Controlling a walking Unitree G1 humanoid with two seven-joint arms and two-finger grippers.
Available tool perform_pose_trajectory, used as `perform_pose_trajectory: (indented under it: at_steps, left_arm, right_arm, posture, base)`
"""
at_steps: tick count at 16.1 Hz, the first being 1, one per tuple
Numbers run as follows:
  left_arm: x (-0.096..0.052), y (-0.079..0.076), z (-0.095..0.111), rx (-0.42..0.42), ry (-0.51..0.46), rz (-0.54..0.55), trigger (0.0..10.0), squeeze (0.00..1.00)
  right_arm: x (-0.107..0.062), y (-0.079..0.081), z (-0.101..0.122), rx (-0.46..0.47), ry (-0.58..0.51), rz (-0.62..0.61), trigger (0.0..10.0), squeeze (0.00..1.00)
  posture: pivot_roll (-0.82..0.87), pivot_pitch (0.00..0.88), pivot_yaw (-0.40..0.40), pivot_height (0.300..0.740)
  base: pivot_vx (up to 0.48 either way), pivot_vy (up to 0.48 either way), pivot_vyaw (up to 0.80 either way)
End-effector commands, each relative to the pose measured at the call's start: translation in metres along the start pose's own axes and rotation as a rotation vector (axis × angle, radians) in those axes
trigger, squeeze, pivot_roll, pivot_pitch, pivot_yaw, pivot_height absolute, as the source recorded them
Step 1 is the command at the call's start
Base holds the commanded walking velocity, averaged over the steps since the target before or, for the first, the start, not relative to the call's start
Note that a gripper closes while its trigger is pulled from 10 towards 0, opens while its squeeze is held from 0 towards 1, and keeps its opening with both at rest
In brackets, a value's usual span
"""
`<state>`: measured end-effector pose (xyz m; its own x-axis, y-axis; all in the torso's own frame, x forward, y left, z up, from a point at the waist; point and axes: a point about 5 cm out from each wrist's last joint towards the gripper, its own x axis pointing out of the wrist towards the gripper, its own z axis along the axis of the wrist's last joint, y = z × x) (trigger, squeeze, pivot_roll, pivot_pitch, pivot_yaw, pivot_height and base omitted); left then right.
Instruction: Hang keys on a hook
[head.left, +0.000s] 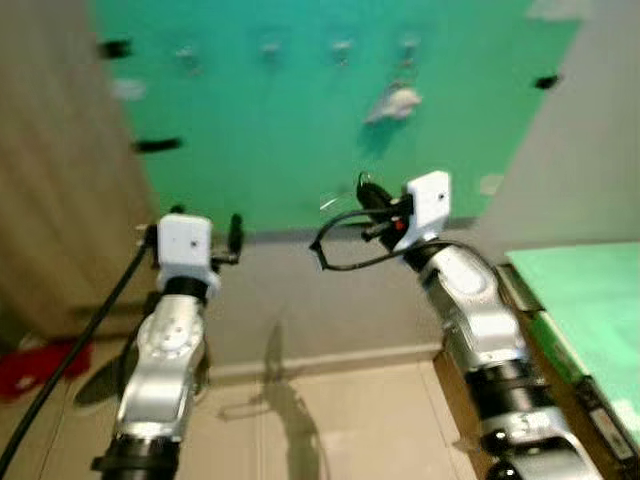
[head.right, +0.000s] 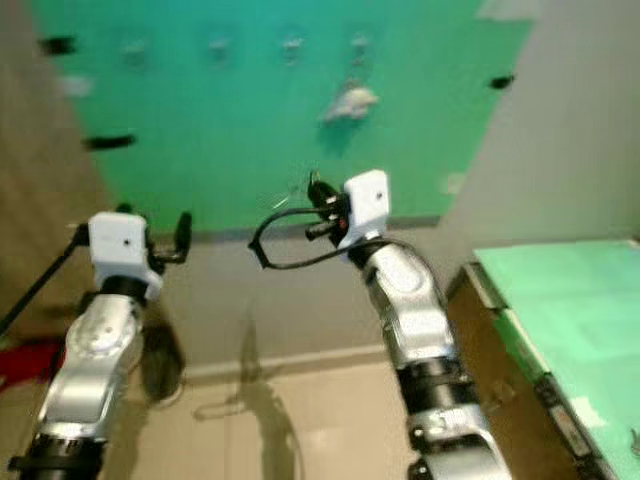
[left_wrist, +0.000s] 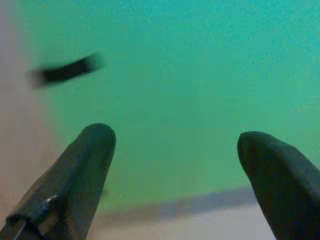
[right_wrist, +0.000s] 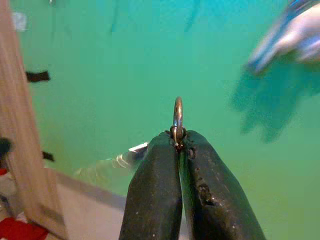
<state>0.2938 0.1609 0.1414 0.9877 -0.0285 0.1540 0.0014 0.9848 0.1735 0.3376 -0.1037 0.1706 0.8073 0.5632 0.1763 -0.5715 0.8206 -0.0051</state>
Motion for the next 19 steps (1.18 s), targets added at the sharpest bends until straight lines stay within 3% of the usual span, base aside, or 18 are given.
perform_pose_trajectory:
  at_steps: [1,2,3,7,11,14,16,19]
  left_arm:
    - [-0.003,-0.014,0.005,0.008,-0.036,-0.062,10.0,0.0]
    - [-0.003,-0.015,0.004,-0.003,-0.034,-0.057,10.0,0.0]
    - [-0.002,-0.013,0.004,-0.03,-0.03,-0.035,10.0,0.0]
    - [0.003,-0.013,0.011,-0.05,-0.061,-0.04,10.0,0.0]
    - [0.007,-0.015,0.014,-0.044,-0.07,-0.052,10.0,0.0]
    - [0.008,-0.009,0.016,-0.026,-0.078,-0.044,10.0,0.0]
    - [0.005,-0.006,0.016,-0.017,-0.078,-0.038,10.0,0.0]
    - [0.002,-0.008,0.014,0.01,-0.072,-0.047,10.0,0.0]
  right_arm:
    - [0.005,0.007,0.019,-0.004,-0.04,0.108,0.0,0.0]
    - [0.006,0.012,0.025,0.01,-0.036,0.172,0.0,0.0]
    - [0.007,0.021,0.046,0.05,-0.032,0.341,0.0,0.0]
    - [0.003,0.026,0.071,0.134,-0.012,0.544,0.0,0.0]
    - [0.023,0.015,0.065,0.248,0.008,0.52,0.0,0.0]
    - [0.045,-0.001,0.066,0.422,-0.079,0.385,0.0,0.0]
    - [0.055,-0.011,0.067,0.441,-0.125,0.301,0.0,0.0]
    - [0.063,-0.017,0.071,0.397,-0.151,0.249,0.0,0.0]
  posture:
    - [0.06,0.0,-0.038,0.74]
    - [0.06,0.0,-0.039,0.74]
    - [0.06,0.0,-0.04,0.74]
    - [0.06,0.0,-0.047,0.74]
    - [0.07,0.0,-0.043,0.74]
    - [0.1,0.0,-0.052,0.74]
    - [0.12,0.0,-0.061,0.74]
    - [0.13,0.0,-0.068,0.74]
  base:
    - [0.439,0.0,0.0]
    - [0.0,0.0,0.0]
    - [0.0,0.0,0.0]
    - [0.0,0.0,0.0]
    - [0.0,0.0,0.0]
    - [0.0,0.0,0.0]
    - [0.0,0.0,0.0]
    - [0.0,0.0,0.0]
